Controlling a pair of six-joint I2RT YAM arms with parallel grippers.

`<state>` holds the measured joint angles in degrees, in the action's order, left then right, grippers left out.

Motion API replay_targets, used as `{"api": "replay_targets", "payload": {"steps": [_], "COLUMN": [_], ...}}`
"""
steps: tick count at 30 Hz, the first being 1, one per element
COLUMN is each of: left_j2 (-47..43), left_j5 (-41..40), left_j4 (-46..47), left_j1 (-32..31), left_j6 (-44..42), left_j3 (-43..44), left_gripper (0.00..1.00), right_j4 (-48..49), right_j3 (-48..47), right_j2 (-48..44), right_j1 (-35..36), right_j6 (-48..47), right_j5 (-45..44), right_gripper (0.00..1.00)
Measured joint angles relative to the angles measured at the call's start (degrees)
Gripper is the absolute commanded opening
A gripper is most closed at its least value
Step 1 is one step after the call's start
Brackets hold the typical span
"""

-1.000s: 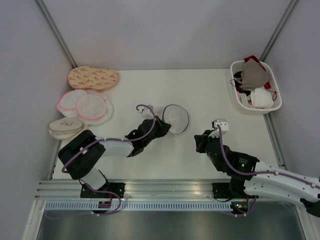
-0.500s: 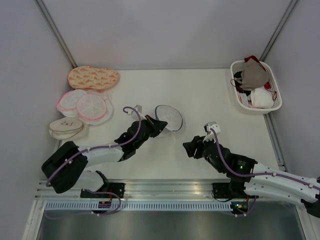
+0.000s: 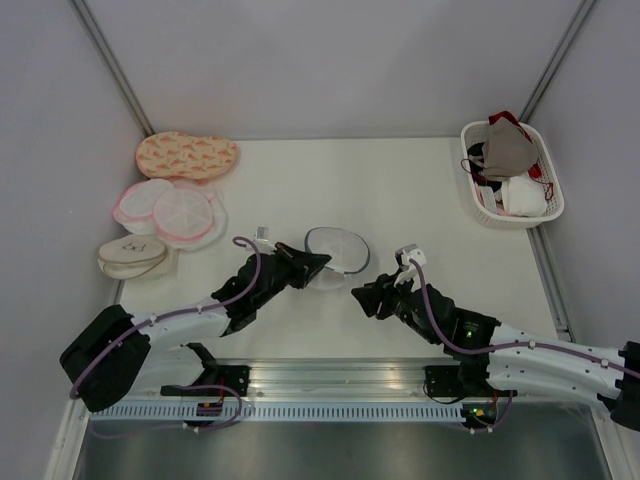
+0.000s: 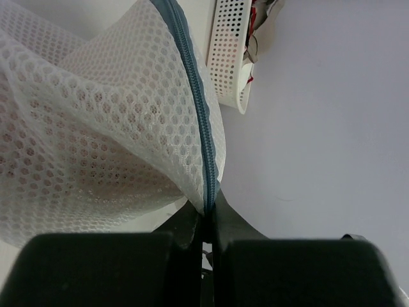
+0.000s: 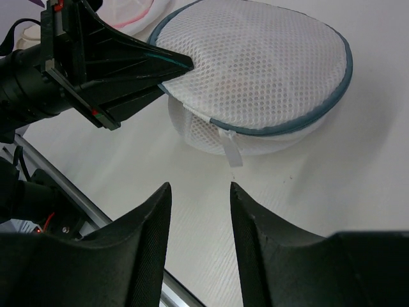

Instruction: Unzip the laundry bag and remove the bra

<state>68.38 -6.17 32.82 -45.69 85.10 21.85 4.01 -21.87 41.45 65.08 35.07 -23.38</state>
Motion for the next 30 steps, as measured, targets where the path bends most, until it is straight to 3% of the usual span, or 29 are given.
{"api": "replay_targets", "payload": {"steps": [12,30], "left_j2": [-5.09,-8.94], "left_j5": [0.92,3.98], "left_j4": [-1.20,-4.46], "left_j1": [-0.02,0.00], "left_j6": [6.82,7.30], "left_j3": [-1.99,-2.75], "left_gripper": [0.02,0.02], "right_j4": [5.92,9.49], "right_j3": [0.11,0.11], "right_j2": [7.58,10.16], "right_j1": [-0.02,-0.59], "right_j6": [-0.83,-3.48], "right_j5": [0.98,-0.39], "right_gripper": [0.46,0.40]}}
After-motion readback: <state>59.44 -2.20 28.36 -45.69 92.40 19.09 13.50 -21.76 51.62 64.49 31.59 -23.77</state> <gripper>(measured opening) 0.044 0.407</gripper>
